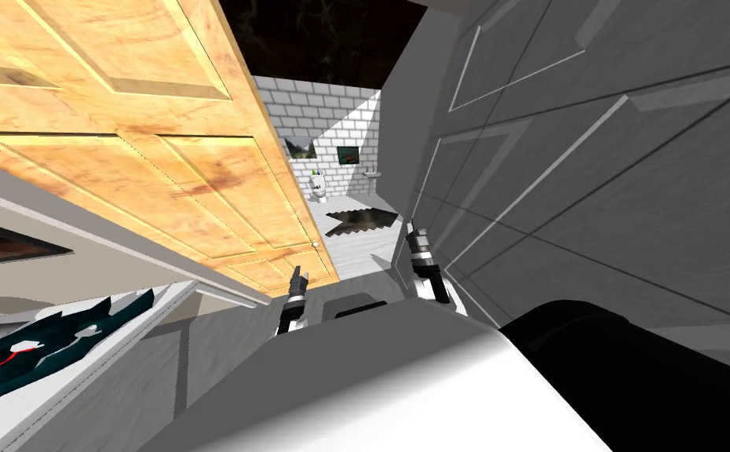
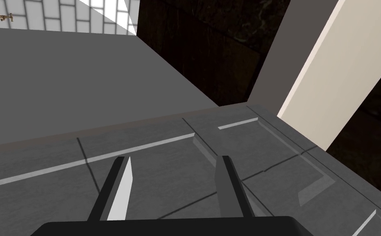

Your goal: Pull the door open

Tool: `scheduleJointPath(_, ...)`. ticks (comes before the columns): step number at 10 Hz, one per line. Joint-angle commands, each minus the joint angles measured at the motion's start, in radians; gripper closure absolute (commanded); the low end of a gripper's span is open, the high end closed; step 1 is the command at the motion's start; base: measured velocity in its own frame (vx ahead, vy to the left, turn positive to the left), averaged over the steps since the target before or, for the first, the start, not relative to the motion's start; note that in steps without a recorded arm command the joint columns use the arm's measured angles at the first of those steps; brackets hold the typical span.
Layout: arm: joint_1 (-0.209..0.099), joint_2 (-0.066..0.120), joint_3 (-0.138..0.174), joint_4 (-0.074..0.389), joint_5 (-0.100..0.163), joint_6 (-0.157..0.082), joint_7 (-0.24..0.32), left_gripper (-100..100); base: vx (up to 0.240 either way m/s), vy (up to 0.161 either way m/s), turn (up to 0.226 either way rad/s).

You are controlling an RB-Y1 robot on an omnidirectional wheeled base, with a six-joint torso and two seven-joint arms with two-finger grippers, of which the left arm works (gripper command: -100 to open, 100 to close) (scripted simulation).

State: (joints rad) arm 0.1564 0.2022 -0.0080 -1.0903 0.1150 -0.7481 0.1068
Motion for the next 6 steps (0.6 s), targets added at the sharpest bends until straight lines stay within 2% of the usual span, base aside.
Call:
scheduleJointPath(1,-0.008,0.0,-0.002,0.032,-0.001,-0.004,0.003,-100,0.092,0.0,-0.048)
scheduleJointPath(5,-0.027,0.009,-0.005,0.107,0.0,-0.019,0.016,-100,0.099,0.009,-0.051)
scheduleJointPath(6,-0.036,0.013,-0.007,0.142,0.0,-0.025,0.022,-100,0.128,0.018,-0.076)
